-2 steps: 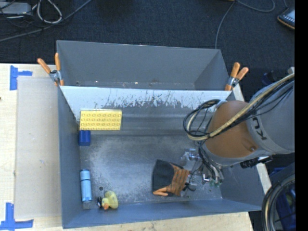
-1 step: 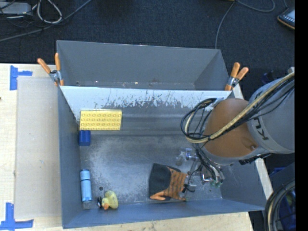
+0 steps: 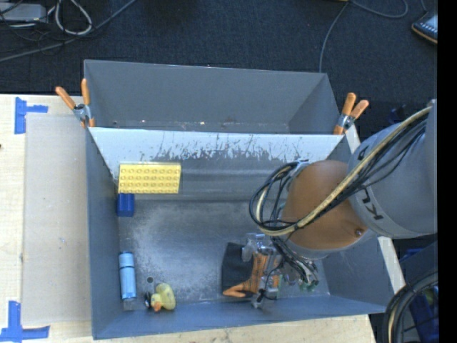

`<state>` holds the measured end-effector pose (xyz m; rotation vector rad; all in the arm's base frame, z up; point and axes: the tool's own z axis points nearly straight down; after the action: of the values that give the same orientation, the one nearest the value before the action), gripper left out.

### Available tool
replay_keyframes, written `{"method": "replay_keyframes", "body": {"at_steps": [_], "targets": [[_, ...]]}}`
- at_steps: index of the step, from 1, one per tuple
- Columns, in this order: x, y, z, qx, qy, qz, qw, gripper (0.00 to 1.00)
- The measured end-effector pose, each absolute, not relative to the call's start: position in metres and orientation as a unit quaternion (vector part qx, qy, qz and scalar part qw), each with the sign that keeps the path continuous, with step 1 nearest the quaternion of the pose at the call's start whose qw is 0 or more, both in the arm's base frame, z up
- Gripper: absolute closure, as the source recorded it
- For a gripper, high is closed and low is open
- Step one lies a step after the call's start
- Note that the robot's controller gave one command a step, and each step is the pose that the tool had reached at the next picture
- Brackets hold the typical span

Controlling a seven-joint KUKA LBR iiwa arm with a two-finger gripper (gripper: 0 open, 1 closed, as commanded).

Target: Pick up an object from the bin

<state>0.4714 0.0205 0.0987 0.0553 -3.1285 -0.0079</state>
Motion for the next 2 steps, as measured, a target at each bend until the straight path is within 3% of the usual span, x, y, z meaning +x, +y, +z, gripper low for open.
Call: {"method": "replay_keyframes", "body": {"at_steps": [1, 2], "targets": [[0.4766, 0.0161, 0.0712, -0.008, -1.000, -0.001, -0.004, 0.00], [0.4766, 0.0175, 0.0712, 0.229, -0.973, -0.002, 0.000, 1.00]]}}
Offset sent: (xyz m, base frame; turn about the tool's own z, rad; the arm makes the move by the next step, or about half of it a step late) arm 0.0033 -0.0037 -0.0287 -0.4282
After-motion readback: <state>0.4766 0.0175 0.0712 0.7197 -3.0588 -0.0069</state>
